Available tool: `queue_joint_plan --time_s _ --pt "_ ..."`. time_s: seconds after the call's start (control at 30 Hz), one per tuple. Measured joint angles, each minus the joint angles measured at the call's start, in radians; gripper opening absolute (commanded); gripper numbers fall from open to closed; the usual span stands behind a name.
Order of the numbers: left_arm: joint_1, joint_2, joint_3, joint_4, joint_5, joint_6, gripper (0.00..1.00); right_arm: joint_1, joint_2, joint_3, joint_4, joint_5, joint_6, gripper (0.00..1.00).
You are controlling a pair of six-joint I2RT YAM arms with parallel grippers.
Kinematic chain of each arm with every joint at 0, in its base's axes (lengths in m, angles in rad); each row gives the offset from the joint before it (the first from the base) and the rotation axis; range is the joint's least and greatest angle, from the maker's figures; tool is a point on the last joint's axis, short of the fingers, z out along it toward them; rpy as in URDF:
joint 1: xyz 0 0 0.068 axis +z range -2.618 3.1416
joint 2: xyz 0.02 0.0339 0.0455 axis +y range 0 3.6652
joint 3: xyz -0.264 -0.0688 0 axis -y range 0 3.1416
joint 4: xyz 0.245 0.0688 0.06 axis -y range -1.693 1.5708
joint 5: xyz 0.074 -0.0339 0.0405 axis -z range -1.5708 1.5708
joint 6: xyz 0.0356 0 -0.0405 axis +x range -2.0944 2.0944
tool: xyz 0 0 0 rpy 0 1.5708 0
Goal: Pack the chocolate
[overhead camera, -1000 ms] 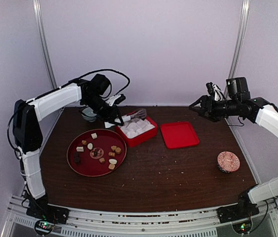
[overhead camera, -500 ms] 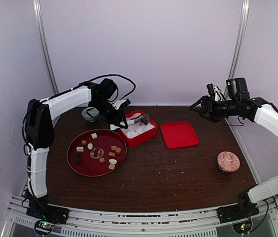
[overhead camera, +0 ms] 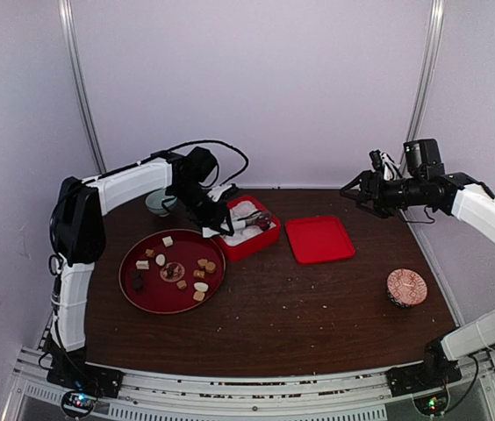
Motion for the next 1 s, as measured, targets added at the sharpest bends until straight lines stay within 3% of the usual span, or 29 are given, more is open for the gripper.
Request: queue_joint_plan --time_s 0.13,0.5,1.0 --pt "0.0 0.006 0.001 0.0 -0.001 -0.007 0.39 -0.008 0.001 0.0 0.0 -0.01 -0.002 0.72" --pt "0.003 -0.014 -0.009 -0.001 -0.005 -0.026 0.37 -0.018 0.007 0.0 0.002 -0.024 -0.019 0.72" --pt "0.048 -0.521 -0.307 -0.098 -0.12 -0.124 0.37 -0.018 0.04 0.0 0.085 -0.082 -0.03 0.77"
